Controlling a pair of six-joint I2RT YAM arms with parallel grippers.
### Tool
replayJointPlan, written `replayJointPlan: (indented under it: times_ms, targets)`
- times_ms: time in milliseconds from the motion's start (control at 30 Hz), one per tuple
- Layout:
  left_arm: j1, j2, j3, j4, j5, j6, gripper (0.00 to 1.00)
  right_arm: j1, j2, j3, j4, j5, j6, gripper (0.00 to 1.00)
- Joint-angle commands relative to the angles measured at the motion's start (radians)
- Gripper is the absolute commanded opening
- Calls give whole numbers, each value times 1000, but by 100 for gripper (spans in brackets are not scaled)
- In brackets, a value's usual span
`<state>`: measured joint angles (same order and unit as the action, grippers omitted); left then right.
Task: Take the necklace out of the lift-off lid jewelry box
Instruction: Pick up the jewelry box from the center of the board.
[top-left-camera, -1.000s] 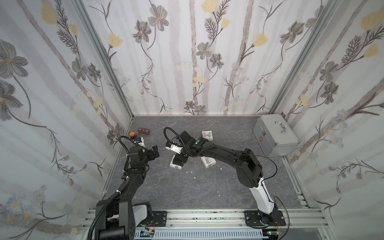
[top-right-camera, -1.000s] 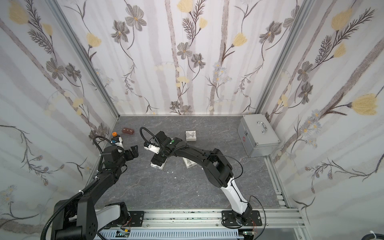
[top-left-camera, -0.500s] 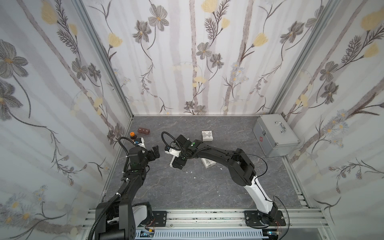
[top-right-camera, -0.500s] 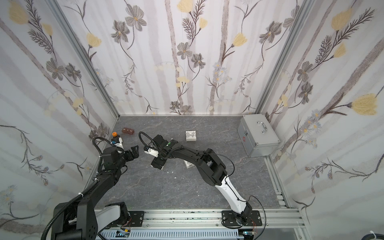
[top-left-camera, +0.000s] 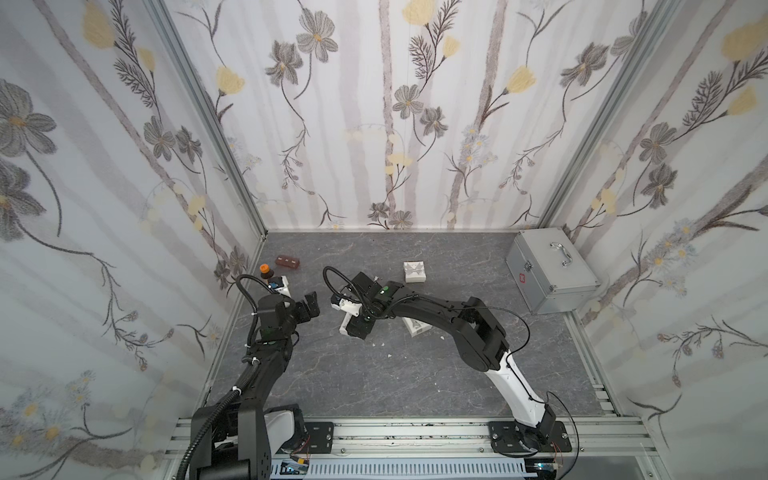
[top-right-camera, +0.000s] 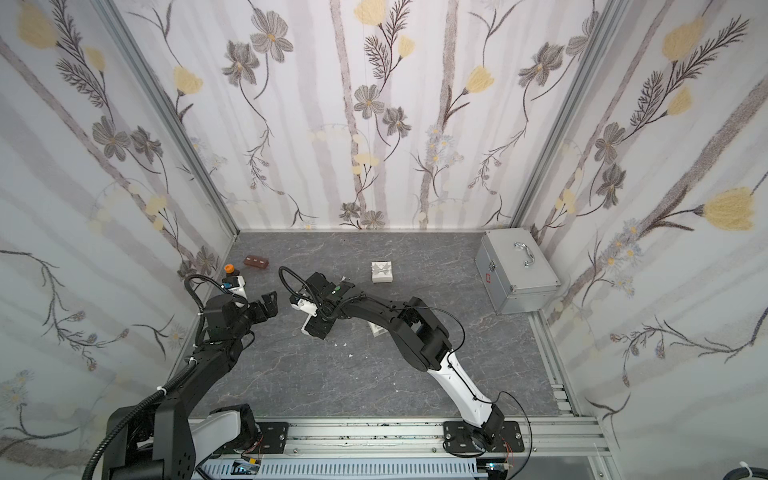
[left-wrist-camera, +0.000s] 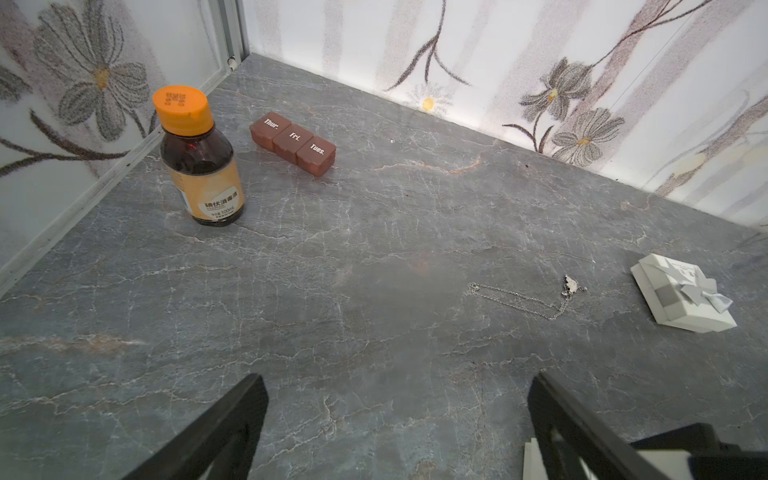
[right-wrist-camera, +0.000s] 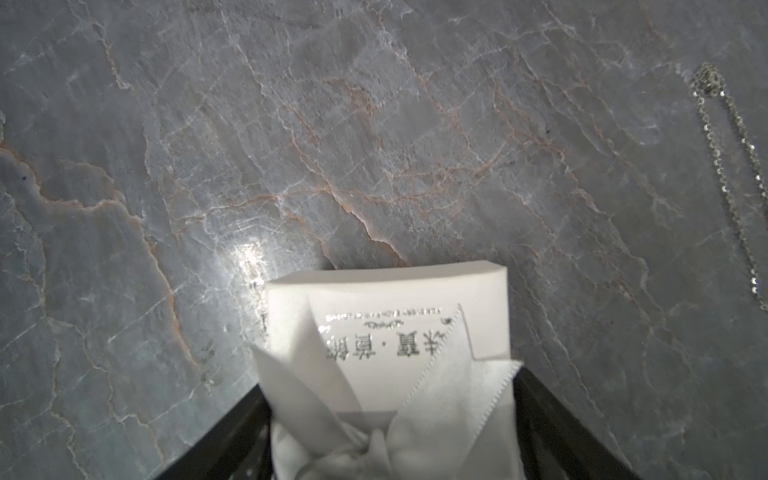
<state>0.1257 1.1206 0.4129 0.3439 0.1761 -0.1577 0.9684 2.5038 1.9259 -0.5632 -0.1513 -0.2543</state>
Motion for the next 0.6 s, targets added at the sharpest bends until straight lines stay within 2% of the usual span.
replayJointPlan:
  times_ms: [0, 133, 300, 333, 467, 567]
  targets:
    - [2, -7, -3, 31, 7, -6, 100, -6, -7, 6, 25, -17, 18, 75]
    - [2, -7, -5, 46, 55, -6, 100, -39, -57, -30, 44, -103, 50, 68]
    - [-5, 10, -15, 103, 134, -32, 100, -98, -209, -180, 129, -223, 87, 67]
    - [-19, 3, -6, 85, 120, -30, 100, -114, -255, -229, 157, -262, 99, 67]
    - [-133, -20, 10, 73, 37, 15, 100, -217, -429, -421, 277, -407, 148, 67]
    - [-240, -20, 47, 68, 33, 18, 100, -298, -544, -535, 342, -499, 174, 66]
